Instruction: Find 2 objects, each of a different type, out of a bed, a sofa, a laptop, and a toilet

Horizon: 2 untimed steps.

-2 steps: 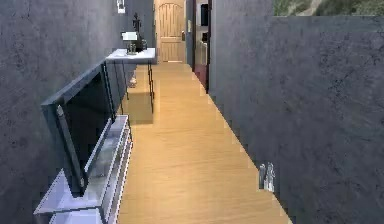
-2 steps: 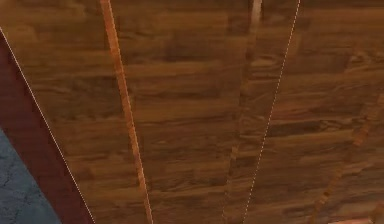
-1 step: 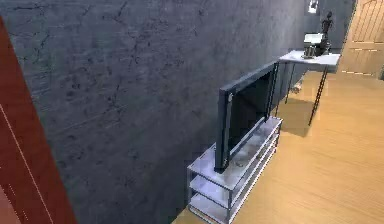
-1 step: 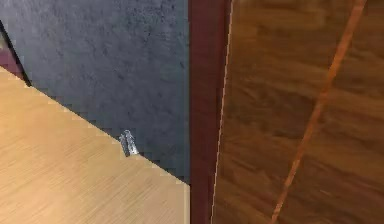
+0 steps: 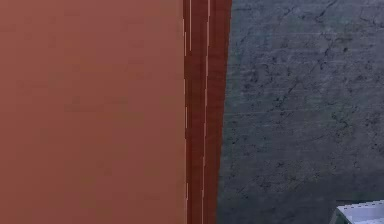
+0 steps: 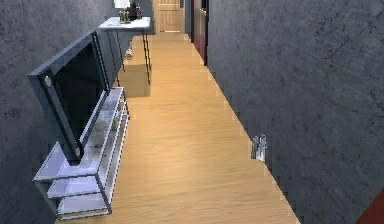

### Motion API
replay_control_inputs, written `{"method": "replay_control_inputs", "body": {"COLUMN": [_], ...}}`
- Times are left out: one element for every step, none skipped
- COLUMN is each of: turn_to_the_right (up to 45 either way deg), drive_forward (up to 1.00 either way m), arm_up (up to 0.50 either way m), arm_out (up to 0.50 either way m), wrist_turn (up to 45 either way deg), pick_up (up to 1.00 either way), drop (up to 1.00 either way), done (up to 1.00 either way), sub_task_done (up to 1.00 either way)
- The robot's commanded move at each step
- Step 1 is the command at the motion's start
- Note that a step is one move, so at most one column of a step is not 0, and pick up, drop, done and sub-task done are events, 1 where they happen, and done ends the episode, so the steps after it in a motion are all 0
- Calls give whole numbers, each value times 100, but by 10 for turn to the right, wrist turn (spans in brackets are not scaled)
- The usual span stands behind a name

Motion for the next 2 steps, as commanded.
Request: {"method": "replay_control_inputs", "body": {"turn_to_the_right": [-60, 0], "drive_forward": [0, 5], "arm_up": [0, 0], "arm_out": [0, 0], "wrist_turn": [0, 0], "pick_up": [0, 0], "drop": [0, 0], "done": [0, 0], "sub_task_done": [0, 0]}}
